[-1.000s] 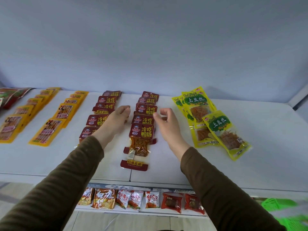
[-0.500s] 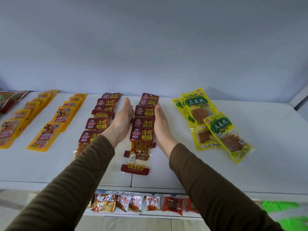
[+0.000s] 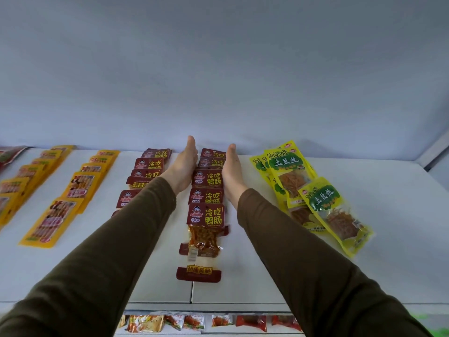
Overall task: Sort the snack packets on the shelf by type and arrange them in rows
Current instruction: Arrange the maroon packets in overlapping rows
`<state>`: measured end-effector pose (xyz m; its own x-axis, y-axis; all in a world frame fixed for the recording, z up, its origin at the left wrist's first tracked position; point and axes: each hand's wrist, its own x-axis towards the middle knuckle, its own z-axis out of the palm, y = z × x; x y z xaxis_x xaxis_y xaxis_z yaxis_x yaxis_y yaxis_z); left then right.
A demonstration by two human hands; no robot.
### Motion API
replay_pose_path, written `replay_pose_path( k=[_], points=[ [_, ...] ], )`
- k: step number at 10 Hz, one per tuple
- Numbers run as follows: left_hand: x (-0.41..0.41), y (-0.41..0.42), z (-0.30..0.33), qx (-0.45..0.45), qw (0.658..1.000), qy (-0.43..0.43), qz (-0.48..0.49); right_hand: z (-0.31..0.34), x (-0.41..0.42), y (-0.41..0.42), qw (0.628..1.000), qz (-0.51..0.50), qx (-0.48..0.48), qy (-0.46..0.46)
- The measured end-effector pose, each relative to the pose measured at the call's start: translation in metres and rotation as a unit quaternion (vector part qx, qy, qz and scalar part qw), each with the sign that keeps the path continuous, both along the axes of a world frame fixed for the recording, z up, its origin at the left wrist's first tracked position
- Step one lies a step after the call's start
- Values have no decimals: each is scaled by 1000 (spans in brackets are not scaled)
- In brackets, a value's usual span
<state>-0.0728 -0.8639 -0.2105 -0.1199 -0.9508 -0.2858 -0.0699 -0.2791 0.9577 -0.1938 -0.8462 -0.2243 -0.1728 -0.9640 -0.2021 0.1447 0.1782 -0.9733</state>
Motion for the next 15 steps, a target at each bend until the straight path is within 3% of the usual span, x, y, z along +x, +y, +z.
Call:
replay_pose_path(
  k=[3, 5, 7, 15],
  points=[
    [-5, 6, 3, -7, 997, 67, 27, 1, 2, -1, 1000, 22, -1, 1],
    [14, 29, 12, -14, 999, -24, 28, 14, -25, 35, 1000, -4, 0, -10],
    [28, 87, -6, -55, 996, 47, 46, -4, -25, 91, 998, 41, -4, -39],
    [8, 126, 1, -27, 999, 33, 28, -4, -16, 125, 998, 54, -11, 8]
  ],
)
